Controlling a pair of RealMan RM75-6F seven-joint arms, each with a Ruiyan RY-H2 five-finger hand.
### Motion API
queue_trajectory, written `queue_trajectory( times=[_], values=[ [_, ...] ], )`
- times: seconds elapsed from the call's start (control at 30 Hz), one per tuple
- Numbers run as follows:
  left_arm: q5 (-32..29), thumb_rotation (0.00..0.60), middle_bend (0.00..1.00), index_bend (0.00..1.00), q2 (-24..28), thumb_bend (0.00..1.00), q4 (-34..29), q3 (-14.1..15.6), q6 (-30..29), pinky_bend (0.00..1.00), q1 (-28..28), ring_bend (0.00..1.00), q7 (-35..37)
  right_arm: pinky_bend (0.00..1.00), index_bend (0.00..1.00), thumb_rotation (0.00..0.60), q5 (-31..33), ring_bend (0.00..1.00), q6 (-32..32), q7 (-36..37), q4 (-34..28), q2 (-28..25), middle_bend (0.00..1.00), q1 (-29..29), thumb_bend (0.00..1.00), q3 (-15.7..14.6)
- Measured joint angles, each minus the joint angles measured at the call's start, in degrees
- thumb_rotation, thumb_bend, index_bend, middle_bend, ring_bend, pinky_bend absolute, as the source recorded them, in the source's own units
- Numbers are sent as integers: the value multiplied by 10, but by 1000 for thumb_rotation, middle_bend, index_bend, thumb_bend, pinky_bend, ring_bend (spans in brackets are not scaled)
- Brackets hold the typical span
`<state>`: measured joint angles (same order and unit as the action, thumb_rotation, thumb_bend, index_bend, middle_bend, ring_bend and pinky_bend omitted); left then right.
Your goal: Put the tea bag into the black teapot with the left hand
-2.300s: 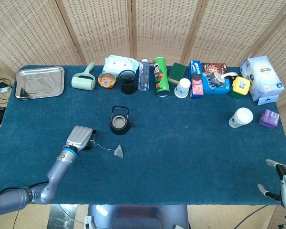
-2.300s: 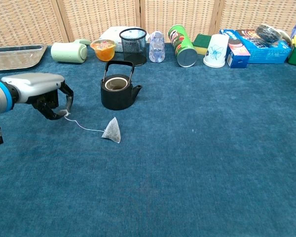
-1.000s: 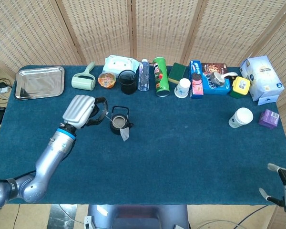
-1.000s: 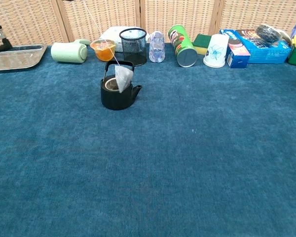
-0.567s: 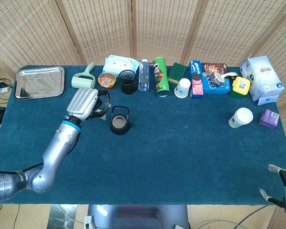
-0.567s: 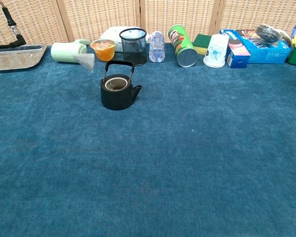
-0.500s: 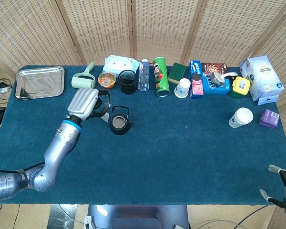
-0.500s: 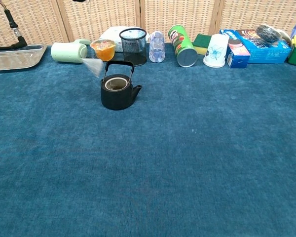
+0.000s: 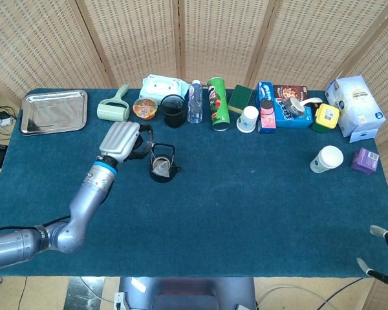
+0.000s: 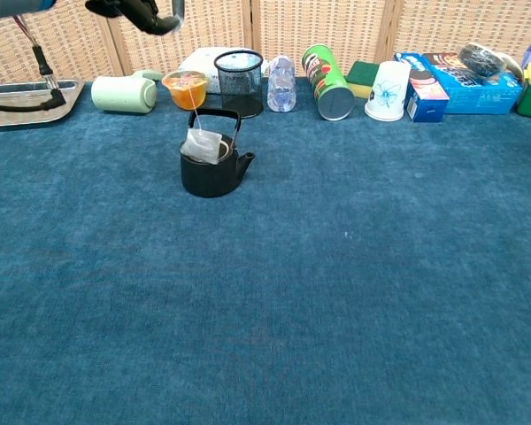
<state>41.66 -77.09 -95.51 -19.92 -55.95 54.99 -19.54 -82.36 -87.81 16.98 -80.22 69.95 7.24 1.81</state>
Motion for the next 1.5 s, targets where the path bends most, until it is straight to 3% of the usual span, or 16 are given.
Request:
queue_trajectory(
  times=[0.53, 1.1, 1.5],
  values=[
    [-15, 600, 1000, 588, -16, 491, 38, 10, 15, 943, 10, 1000, 6, 227, 237, 600, 4, 246, 6, -7, -4, -1, 306, -1, 238, 3],
    [-3, 600, 1000, 588, -38, 490, 60, 2, -3, 943, 21, 1000, 9, 227, 236, 600, 9, 246, 11, -4, -1, 0, 306, 0, 237, 6],
    [-22, 600, 1000, 588, -35, 465, 57, 14, 20, 943, 28, 1000, -10, 227, 236, 600, 11, 246, 15, -1, 2, 1, 306, 0, 238, 7]
  ],
)
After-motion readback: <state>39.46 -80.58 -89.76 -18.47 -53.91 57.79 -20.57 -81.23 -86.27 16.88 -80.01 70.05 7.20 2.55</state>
